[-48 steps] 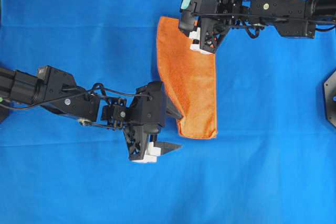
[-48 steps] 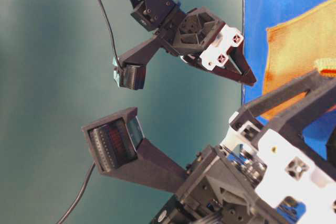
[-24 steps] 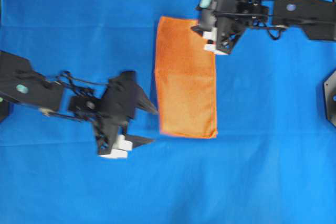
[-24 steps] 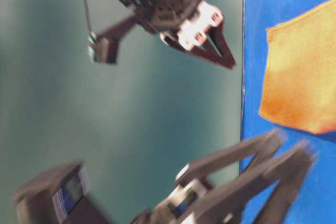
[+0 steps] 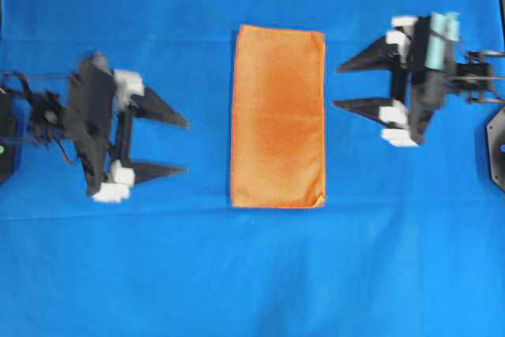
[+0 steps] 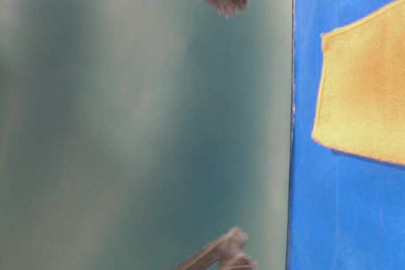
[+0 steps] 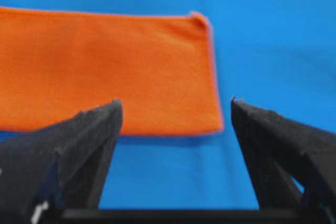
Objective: Fold the orange towel.
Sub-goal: 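Retract both grippers outward to the sides of the strip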
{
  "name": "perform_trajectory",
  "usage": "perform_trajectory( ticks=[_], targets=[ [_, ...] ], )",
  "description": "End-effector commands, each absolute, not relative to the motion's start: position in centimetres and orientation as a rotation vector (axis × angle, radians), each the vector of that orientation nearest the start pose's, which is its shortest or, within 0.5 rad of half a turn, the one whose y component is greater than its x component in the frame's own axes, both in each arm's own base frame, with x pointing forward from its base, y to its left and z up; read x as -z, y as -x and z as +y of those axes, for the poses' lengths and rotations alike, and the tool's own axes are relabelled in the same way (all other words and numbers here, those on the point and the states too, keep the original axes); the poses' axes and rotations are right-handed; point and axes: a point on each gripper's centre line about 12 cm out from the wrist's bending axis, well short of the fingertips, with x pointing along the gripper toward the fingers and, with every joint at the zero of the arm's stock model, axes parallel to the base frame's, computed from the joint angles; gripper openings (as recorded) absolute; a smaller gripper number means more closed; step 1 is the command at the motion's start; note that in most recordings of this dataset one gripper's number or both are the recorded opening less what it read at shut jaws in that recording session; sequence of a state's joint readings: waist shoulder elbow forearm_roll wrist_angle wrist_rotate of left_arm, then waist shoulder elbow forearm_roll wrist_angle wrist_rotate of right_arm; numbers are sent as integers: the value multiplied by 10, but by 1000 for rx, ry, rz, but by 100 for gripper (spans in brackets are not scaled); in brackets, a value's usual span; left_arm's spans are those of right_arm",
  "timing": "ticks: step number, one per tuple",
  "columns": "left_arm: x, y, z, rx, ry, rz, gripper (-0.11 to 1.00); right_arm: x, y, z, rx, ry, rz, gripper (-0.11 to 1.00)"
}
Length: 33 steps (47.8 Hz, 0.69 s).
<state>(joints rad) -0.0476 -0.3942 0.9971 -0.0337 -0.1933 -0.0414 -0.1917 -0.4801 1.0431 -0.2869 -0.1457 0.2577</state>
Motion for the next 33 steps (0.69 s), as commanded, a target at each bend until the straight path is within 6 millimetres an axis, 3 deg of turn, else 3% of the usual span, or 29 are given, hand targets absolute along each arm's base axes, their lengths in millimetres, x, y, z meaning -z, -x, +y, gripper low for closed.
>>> perform_trajectory(
  ticks=[1, 11, 27, 33],
  targets=[
    [-219, -285, -3, -4, 59, 325, 78, -217, -262, -42, 131, -53, 355, 63],
    [-210, -266, 6, -36, 64, 272, 78, -200, -248, -37, 126, -116, 303, 63],
    [-212, -272, 8, -42, 65, 263, 78, -202, -252, -38, 126, -120, 288, 63],
    [-216, -280, 14, -65, 68, 250, 78, -208, -256, -47, 157, -123, 281, 63]
  ],
)
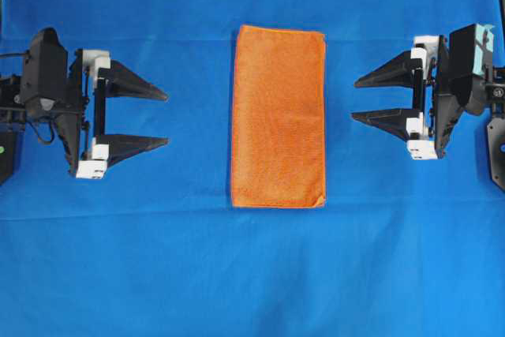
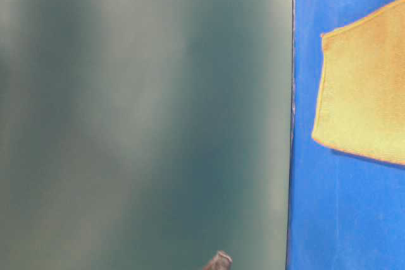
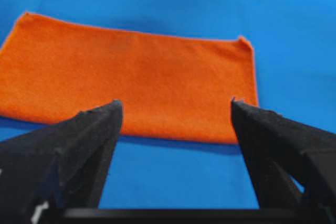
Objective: Fold the orange towel.
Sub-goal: 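Retract both grippers outward to the sides of the strip, then pinch the strip's two far corners with left and right grippers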
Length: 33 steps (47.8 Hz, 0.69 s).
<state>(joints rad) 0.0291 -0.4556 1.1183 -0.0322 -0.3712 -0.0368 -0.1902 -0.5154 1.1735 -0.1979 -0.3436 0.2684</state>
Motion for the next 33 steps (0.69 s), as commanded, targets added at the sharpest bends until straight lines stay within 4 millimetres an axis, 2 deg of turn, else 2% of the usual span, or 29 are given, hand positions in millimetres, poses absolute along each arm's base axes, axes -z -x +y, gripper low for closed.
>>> perform_trajectory(
  ticks=[1, 6, 12, 24, 33],
  targets=[
    [-217, -282, 17, -73, 69, 245, 77, -209, -257, -50, 167, -122, 281, 63],
    [-217, -296, 35, -132, 72, 256, 77, -209, -262, -68, 229, -129, 297, 63],
    [-211, -315, 61, -204, 64, 282, 77, -197, -269, -98, 324, -145, 364, 63],
    [-178, -353, 115, -312, 30, 381, 77, -159, -291, -143, 409, -154, 514, 63],
    [-148, -379, 147, -364, 44, 435, 77, -129, -304, -163, 434, -175, 594, 63]
  ],
)
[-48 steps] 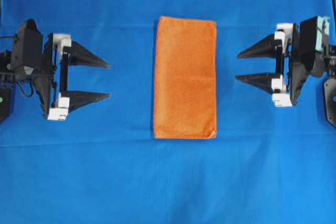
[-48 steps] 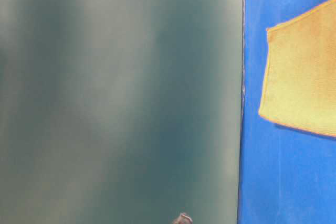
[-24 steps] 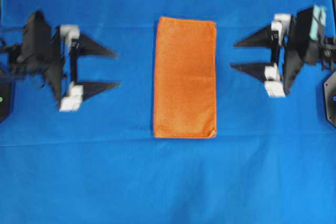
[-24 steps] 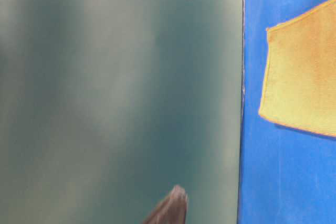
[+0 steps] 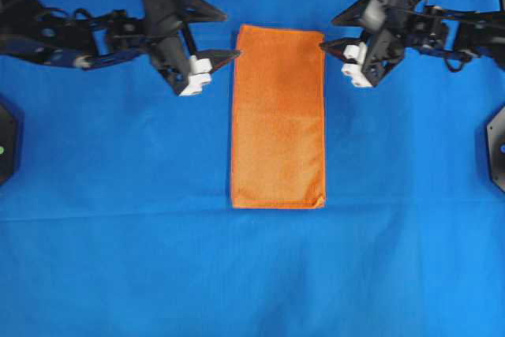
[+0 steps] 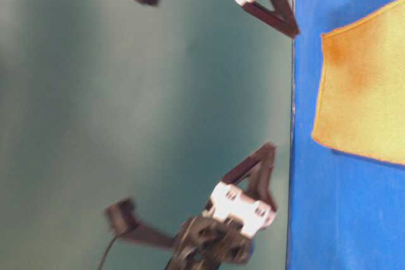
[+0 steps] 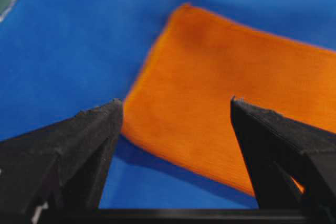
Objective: Fold the orange towel.
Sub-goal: 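Pinch the strip's two far corners with left and right grippers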
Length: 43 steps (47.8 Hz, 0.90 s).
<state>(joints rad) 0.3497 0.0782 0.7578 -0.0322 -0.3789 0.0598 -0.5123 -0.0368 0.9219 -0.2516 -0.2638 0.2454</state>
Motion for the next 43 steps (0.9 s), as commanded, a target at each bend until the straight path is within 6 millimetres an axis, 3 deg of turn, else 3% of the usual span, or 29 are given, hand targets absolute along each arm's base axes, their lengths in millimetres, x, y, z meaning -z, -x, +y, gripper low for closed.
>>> perform_trajectory(
  ticks=[1, 14, 24, 31, 39, 43],
  targets=[
    [-144, -381, 149, -367, 44, 443, 77, -126, -305, -165, 435, -178, 601, 63],
    [-97, -396, 173, -403, 65, 504, 77, -96, -306, -174, 451, -209, 675, 63],
    [-73, -395, 176, -407, 77, 554, 75, -87, -306, -174, 455, -224, 699, 62],
    [-67, -394, 175, -404, 74, 570, 55, -86, -305, -172, 450, -225, 705, 51],
    [-62, -393, 174, -400, 72, 585, 21, -83, -304, -165, 437, -225, 718, 7],
    [-61, -391, 172, -394, 66, 594, 10, -83, -304, -165, 436, -228, 719, 5]
  ],
)
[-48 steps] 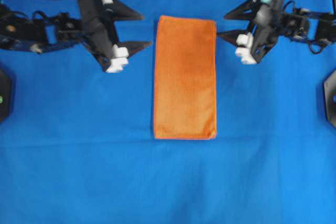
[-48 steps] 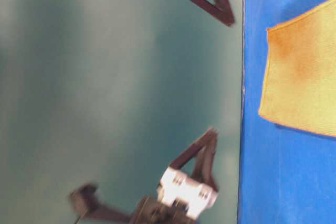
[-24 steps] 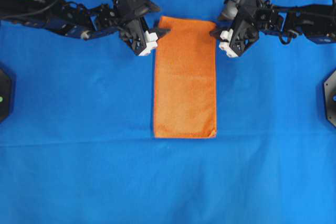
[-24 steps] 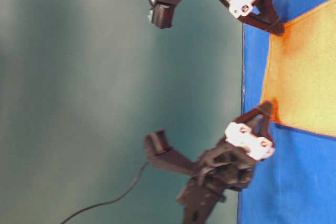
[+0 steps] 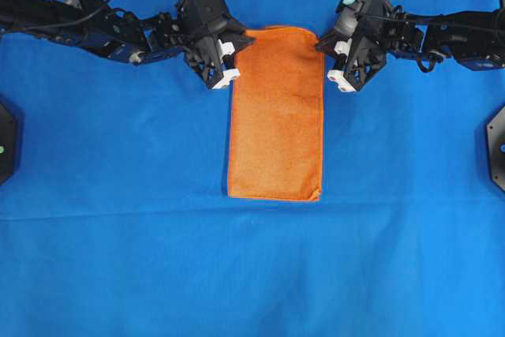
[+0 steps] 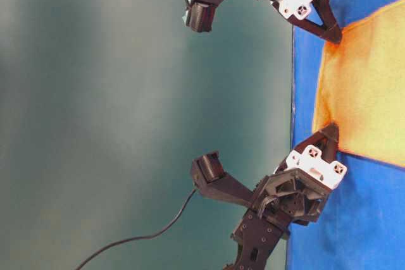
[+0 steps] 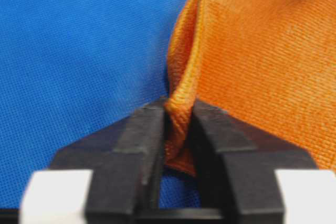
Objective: Fold the orange towel.
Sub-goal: 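Pinch the strip's two far corners with left and right grippers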
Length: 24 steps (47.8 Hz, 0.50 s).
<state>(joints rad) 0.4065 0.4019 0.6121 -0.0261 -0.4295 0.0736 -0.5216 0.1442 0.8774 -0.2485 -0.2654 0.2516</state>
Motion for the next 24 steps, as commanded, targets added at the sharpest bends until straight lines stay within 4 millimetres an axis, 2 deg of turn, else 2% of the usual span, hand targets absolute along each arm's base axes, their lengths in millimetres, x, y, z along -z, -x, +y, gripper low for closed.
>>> perform_trajectory(
  ticks=[1, 10, 24],
  targets=[
    [-60, -391, 171, -392, 63, 598, 9, -83, -304, -165, 436, -228, 719, 5],
    [-68, -388, 170, -385, 38, 600, 5, -89, -307, -167, 436, -218, 699, 5],
    [-110, -388, 170, -386, 13, 532, 5, -124, -310, -172, 450, -177, 645, 5]
  ],
)
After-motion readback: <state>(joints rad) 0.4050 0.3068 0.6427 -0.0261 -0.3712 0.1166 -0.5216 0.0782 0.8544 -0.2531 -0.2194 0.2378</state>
